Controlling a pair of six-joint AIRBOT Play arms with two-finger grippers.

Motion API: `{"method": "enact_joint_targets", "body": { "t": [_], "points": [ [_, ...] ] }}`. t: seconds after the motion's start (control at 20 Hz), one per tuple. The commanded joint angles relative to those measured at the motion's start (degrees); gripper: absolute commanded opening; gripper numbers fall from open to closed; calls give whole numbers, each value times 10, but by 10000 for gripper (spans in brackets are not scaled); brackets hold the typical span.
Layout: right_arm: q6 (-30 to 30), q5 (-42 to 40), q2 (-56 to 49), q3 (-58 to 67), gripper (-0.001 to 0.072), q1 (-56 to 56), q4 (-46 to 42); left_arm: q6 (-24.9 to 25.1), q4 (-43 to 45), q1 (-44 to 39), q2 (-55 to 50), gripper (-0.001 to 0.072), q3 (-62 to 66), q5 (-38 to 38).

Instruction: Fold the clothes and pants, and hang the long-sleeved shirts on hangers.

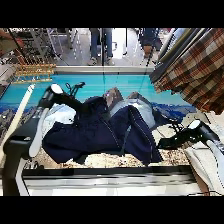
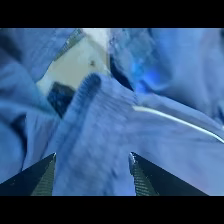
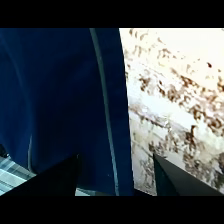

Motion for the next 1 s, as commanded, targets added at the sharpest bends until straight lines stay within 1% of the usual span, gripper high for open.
{"method": "enact_joint_targets", "body": {
  "t": [0.0,0.15,0.3,0.4,0.5,0.65,0.8,0.85,0.9,0.95],
  "points": [
    [-7,-7,-2,0,523,0,6,-3,41,-8,-35,490,16,14],
    [-14,-8,-2,0,522,1,32,8,61,-8,-38,486,16,16],
    [-21,-6,-2,0,521,2,58,11,59,-8,-43,483,16,52],
    [-21,-3,-2,0,521,2,61,26,14,-9,-43,481,16,56],
    [-21,-3,-2,0,521,2,61,46,-22,-12,-44,480,16,43],
    [-19,-4,-2,0,521,2,60,64,-25,-24,-47,479,16,9],
    [-18,-3,-2,0,520,2,60,64,-26,-35,-66,480,15,-21],
    [-18,-3,-2,0,518,2,60,72,-34,-37,-71,480,15,-38],
    [-18,-3,-2,0,513,2,59,89,-49,-40,-73,478,15,-50],
    [-16,-3,-2,0,513,2,58,101,-65,-42,-73,420,15,-52]
  ]
}}
